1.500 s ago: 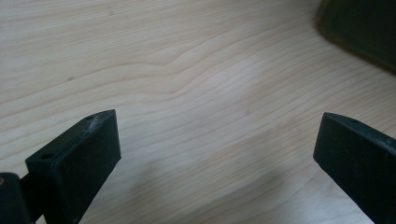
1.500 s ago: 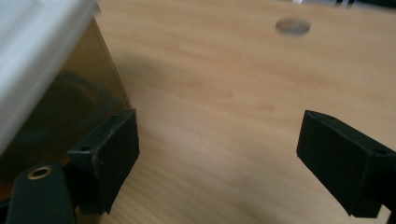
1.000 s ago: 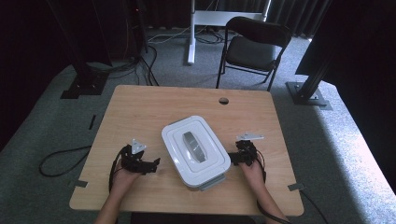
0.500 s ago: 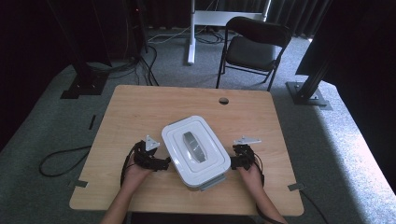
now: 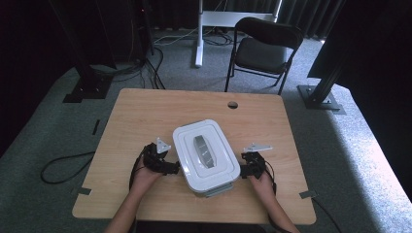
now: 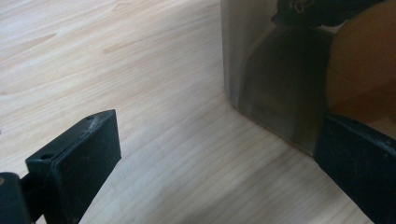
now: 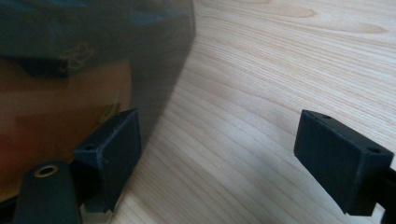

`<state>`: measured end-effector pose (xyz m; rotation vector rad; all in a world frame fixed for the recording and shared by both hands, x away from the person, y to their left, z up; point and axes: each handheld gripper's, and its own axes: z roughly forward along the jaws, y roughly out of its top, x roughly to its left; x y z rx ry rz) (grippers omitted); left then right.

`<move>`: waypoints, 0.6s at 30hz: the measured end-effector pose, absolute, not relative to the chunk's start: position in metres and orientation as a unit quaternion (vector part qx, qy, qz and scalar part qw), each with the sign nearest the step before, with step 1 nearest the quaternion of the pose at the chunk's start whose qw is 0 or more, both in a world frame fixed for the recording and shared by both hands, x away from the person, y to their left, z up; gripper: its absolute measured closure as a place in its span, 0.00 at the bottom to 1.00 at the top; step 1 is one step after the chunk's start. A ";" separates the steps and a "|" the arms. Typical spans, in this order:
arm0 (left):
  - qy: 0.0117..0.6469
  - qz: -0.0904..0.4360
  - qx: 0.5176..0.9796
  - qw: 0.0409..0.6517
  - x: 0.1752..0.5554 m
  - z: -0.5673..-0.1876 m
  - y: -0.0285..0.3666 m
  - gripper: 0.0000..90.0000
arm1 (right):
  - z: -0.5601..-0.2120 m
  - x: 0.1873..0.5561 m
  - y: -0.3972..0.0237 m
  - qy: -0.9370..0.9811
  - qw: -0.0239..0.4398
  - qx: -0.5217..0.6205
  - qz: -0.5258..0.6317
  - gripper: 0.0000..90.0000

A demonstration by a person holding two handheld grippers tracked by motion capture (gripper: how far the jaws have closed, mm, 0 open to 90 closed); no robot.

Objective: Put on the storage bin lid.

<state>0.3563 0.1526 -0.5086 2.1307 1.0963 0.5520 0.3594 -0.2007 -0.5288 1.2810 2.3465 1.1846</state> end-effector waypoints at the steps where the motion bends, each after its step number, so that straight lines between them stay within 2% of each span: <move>1: 0.415 0.216 0.819 0.332 0.359 -0.507 0.149 0.01 | -0.529 0.358 -0.201 0.797 0.113 0.436 0.401 0.16; 7: 0.412 0.213 0.821 0.333 0.364 -0.506 0.144 0.01 | -0.527 0.351 -0.202 0.795 0.133 0.440 0.397 0.18; 10: 0.410 0.210 0.823 0.333 0.366 -0.506 0.145 0.01 | -0.527 0.348 -0.202 0.795 0.129 0.438 0.400 0.21; 18: 0.417 0.219 0.818 0.330 0.372 -0.504 0.151 0.01 | -0.525 0.344 -0.194 0.810 0.111 0.415 0.400 0.21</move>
